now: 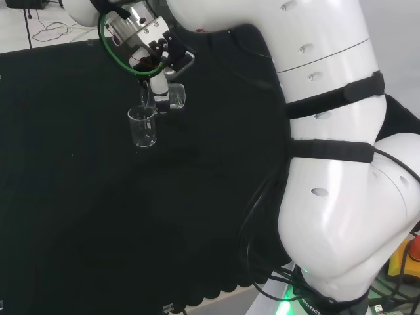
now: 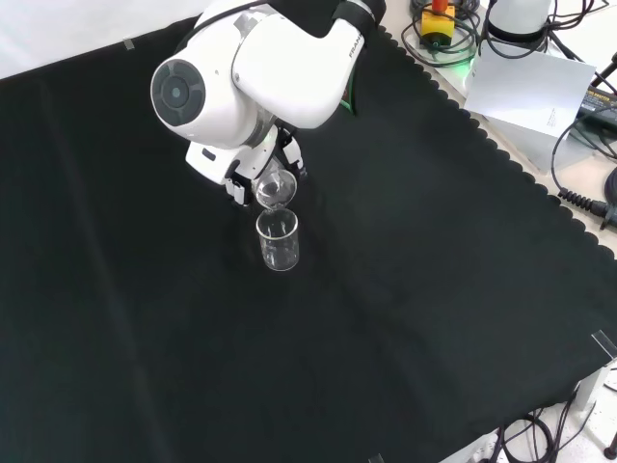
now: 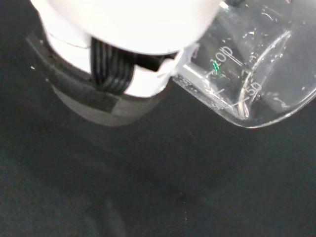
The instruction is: Pour the water from the handheld beaker into the one on the table.
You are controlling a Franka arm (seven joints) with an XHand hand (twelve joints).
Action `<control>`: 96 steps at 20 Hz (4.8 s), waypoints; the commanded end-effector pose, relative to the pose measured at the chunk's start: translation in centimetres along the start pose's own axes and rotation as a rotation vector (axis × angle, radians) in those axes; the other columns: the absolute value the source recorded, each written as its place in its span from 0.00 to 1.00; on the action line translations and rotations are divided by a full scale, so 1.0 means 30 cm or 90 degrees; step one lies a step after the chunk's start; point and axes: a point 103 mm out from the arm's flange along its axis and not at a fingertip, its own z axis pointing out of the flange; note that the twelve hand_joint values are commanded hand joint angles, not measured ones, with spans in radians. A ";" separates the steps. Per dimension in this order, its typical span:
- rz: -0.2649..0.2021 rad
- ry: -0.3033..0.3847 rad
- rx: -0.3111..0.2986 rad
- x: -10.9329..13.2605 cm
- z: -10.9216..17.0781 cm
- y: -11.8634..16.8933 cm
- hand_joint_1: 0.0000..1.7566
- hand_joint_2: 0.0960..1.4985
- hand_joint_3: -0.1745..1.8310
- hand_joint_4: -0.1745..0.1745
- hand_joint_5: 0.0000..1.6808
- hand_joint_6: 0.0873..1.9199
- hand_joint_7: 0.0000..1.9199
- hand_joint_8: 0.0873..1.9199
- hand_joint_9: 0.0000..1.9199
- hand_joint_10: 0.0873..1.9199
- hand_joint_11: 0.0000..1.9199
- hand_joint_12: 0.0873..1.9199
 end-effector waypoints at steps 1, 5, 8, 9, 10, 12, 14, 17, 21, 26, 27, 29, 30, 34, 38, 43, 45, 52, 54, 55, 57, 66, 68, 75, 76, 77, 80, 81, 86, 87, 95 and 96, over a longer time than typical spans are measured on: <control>0.008 -0.015 0.014 0.001 -0.011 0.001 0.74 0.43 0.41 0.00 0.68 0.42 0.63 0.41 0.76 0.32 0.58 0.42; 0.011 -0.025 0.022 0.007 -0.021 0.005 0.74 0.43 0.41 0.00 0.68 0.42 0.63 0.41 0.76 0.32 0.58 0.42; 0.012 -0.031 0.029 0.009 -0.028 0.008 0.74 0.43 0.41 0.00 0.68 0.43 0.62 0.41 0.76 0.32 0.58 0.42; 0.013 -0.033 0.032 0.010 -0.031 0.009 0.74 0.43 0.41 0.00 0.68 0.43 0.62 0.41 0.76 0.32 0.58 0.42; 0.013 -0.035 0.034 0.010 -0.033 0.010 0.74 0.43 0.41 0.00 0.68 0.43 0.62 0.41 0.76 0.32 0.58 0.42; 0.014 -0.040 0.041 0.011 -0.036 0.011 0.74 0.44 0.41 0.00 0.68 0.43 0.62 0.41 0.76 0.32 0.58 0.42; 0.015 -0.044 0.048 0.014 -0.039 0.012 0.74 0.44 0.41 0.00 0.68 0.43 0.62 0.41 0.76 0.32 0.58 0.42; 0.017 -0.049 0.053 0.018 -0.044 0.013 0.74 0.44 0.41 0.00 0.68 0.43 0.62 0.42 0.76 0.32 0.58 0.42; 0.017 -0.056 0.065 0.028 -0.048 0.014 0.74 0.44 0.41 0.00 0.68 0.43 0.62 0.42 0.76 0.32 0.58 0.42; 0.017 -0.063 0.072 0.045 -0.053 0.012 0.74 0.44 0.41 0.00 0.67 0.43 0.62 0.42 0.76 0.32 0.58 0.42; 0.019 -0.064 0.072 0.047 -0.054 0.011 0.74 0.44 0.41 0.00 0.67 0.43 0.62 0.42 0.76 0.32 0.58 0.42; 0.020 -0.066 0.073 0.049 -0.055 0.011 0.74 0.44 0.41 0.00 0.67 0.43 0.62 0.42 0.76 0.33 0.58 0.42; 0.021 -0.066 0.074 0.050 -0.056 0.010 0.74 0.44 0.41 0.00 0.67 0.43 0.62 0.42 0.76 0.33 0.58 0.42; 0.024 -0.068 0.077 0.052 -0.057 0.010 0.74 0.44 0.41 0.00 0.67 0.43 0.62 0.42 0.76 0.33 0.58 0.42; 0.024 -0.074 0.085 0.066 -0.066 0.012 0.74 0.44 0.41 0.00 0.67 0.43 0.62 0.42 0.76 0.33 0.58 0.42; 0.028 -0.087 0.096 0.066 -0.074 0.011 0.74 0.44 0.41 0.00 0.67 0.44 0.62 0.42 0.76 0.33 0.58 0.42; 0.031 -0.092 0.102 0.066 -0.076 0.011 0.74 0.44 0.41 0.00 0.67 0.44 0.62 0.42 0.76 0.33 0.58 0.42; 0.023 -0.081 0.091 0.072 -0.083 0.003 0.74 0.44 0.41 0.00 0.67 0.44 0.62 0.42 0.76 0.33 0.58 0.43; 0.021 -0.081 0.089 0.049 -0.083 -0.004 0.74 0.44 0.41 0.00 0.67 0.44 0.62 0.42 0.76 0.33 0.58 0.43; 0.021 -0.080 0.091 0.032 -0.083 -0.008 0.74 0.44 0.41 0.00 0.67 0.44 0.62 0.42 0.76 0.33 0.58 0.43; 0.034 -0.092 0.096 0.026 -0.087 -0.013 0.74 0.44 0.41 0.00 0.67 0.44 0.62 0.42 0.76 0.33 0.58 0.43; 0.046 -0.101 0.098 0.029 -0.095 -0.023 0.74 0.44 0.41 0.00 0.67 0.44 0.62 0.42 0.76 0.33 0.58 0.43; 0.047 -0.101 0.099 0.031 -0.096 -0.024 0.74 0.44 0.41 0.00 0.67 0.44 0.62 0.42 0.76 0.33 0.58 0.43; 0.045 -0.102 0.100 0.035 -0.096 -0.027 0.74 0.44 0.41 0.00 0.67 0.44 0.62 0.43 0.75 0.33 0.58 0.43; 0.046 -0.103 0.100 0.038 -0.099 -0.028 0.74 0.44 0.41 0.00 0.67 0.44 0.62 0.43 0.75 0.33 0.58 0.43; 0.047 -0.104 0.100 0.039 -0.100 -0.028 0.74 0.44 0.41 0.00 0.67 0.44 0.62 0.43 0.75 0.33 0.58 0.43; 0.046 -0.105 0.101 0.042 -0.103 -0.028 0.74 0.44 0.41 0.00 0.67 0.44 0.62 0.43 0.75 0.33 0.58 0.43; 0.046 -0.105 0.102 0.044 -0.104 -0.027 0.74 0.44 0.41 0.00 0.67 0.44 0.62 0.43 0.75 0.33 0.58 0.43; 0.039 -0.110 0.107 0.063 -0.115 -0.022 0.74 0.44 0.41 0.00 0.67 0.44 0.62 0.43 0.75 0.33 0.58 0.43; 0.041 -0.112 0.108 0.066 -0.117 -0.022 0.74 0.44 0.41 0.00 0.67 0.44 0.62 0.43 0.75 0.33 0.58 0.43; 0.041 -0.117 0.121 0.074 -0.118 -0.009 0.74 0.44 0.41 0.00 0.67 0.44 0.62 0.43 0.75 0.33 0.58 0.43; 0.041 -0.118 0.124 0.074 -0.118 -0.007 0.74 0.44 0.41 0.00 0.67 0.44 0.62 0.43 0.75 0.33 0.58 0.43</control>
